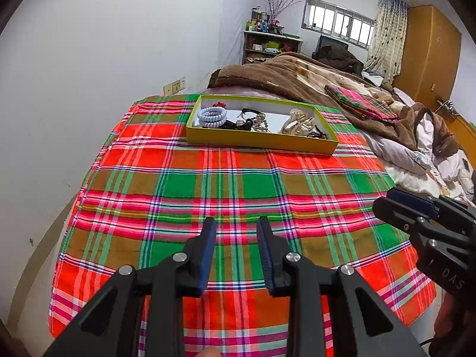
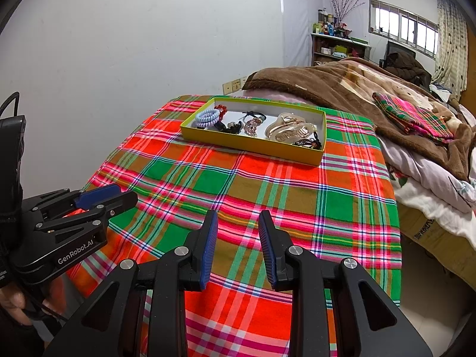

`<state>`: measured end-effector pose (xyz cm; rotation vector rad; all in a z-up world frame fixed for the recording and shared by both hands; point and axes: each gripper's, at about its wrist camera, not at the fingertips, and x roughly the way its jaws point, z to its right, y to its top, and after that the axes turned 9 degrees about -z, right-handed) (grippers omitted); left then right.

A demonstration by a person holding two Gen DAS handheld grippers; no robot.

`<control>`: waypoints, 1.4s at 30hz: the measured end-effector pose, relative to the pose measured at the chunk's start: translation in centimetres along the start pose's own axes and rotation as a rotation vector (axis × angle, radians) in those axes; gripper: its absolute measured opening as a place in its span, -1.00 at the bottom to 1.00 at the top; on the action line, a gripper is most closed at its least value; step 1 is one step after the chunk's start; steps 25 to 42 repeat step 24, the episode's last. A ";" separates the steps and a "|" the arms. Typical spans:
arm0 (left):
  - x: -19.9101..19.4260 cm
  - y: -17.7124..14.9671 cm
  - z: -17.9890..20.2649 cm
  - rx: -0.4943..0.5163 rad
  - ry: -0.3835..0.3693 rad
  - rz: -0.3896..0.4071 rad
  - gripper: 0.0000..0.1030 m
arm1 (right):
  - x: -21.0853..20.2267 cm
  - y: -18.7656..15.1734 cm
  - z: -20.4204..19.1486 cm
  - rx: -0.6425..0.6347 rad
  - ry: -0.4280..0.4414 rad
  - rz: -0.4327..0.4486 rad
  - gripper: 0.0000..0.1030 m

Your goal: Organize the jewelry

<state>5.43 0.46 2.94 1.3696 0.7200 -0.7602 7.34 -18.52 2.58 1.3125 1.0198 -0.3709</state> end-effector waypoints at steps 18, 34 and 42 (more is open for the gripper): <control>0.1 -0.2 0.3 0.009 0.023 0.005 -0.43 | 0.0 -0.2 0.3 0.003 -0.003 -0.002 -0.44; 0.3 0.1 0.6 0.012 0.019 0.009 -0.43 | 0.4 -0.3 0.9 0.016 0.005 -0.004 -0.44; 0.3 0.1 0.6 0.012 0.019 0.009 -0.43 | 0.4 -0.3 0.9 0.016 0.005 -0.004 -0.44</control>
